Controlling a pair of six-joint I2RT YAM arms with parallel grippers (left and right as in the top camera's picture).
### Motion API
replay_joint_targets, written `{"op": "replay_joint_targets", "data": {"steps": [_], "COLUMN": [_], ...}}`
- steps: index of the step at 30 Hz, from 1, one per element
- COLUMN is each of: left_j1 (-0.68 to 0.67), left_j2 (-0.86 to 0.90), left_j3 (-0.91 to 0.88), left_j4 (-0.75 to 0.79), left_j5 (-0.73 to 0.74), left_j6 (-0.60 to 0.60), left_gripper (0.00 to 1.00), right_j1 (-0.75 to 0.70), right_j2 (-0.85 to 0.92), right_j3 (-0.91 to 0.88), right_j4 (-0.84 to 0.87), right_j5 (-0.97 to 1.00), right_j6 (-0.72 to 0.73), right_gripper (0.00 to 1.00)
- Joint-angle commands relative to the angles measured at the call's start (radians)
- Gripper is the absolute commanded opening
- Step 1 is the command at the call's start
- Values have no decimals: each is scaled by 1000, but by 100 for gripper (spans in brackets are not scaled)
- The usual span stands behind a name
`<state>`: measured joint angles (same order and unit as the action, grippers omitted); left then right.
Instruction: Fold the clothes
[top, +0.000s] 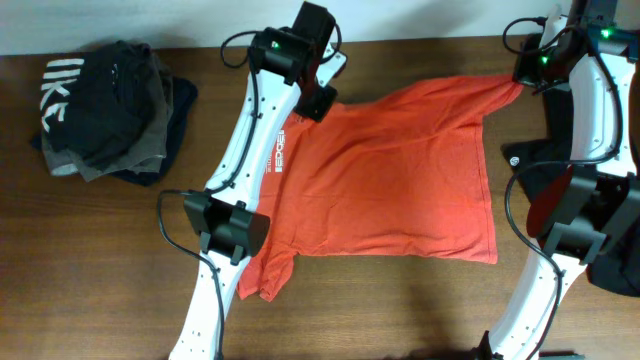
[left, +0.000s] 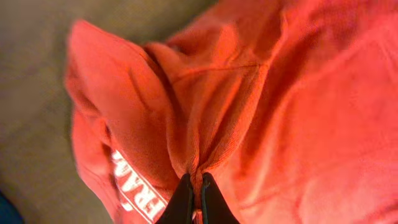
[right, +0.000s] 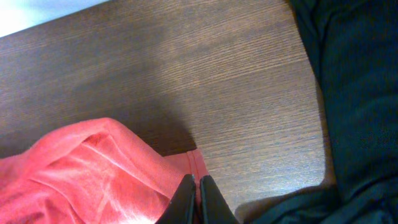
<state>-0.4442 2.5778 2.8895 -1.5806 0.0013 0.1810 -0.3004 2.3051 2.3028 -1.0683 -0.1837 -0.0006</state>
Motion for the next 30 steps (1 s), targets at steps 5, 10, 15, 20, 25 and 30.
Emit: {"op": "replay_joint_targets", "data": {"steps": [5,10,15,20,25,30], "left_j1": [-7,-7,-6,-5,16,67], "left_j2": [108,135,139,139,126,72], "left_j3": [-13,-43,-67,-67,-41,0], "left_j4": [-108,-108,-107,-107,-108,-100], "left_j5": [41,47,35,17,10,10], "left_j6": [-35,-42,-34,-34,-39,-54], "left_gripper": [1,9,27,54,74,74], "right_j1": [-7,-7,-7,-6,-6,-2], "right_j2": [-6,-6,-6,-7,-16,-34], "right_j3": [-3,-3,-3,-2,-2,-2], "right_j4": [-14,-30,-42,-71,-154,-269], "right_j5": [11,11,11,-11,-77,-119], "right_j6": [1,1,2,2,2,2], "right_gripper": [4,4,4,4,4,4]}}
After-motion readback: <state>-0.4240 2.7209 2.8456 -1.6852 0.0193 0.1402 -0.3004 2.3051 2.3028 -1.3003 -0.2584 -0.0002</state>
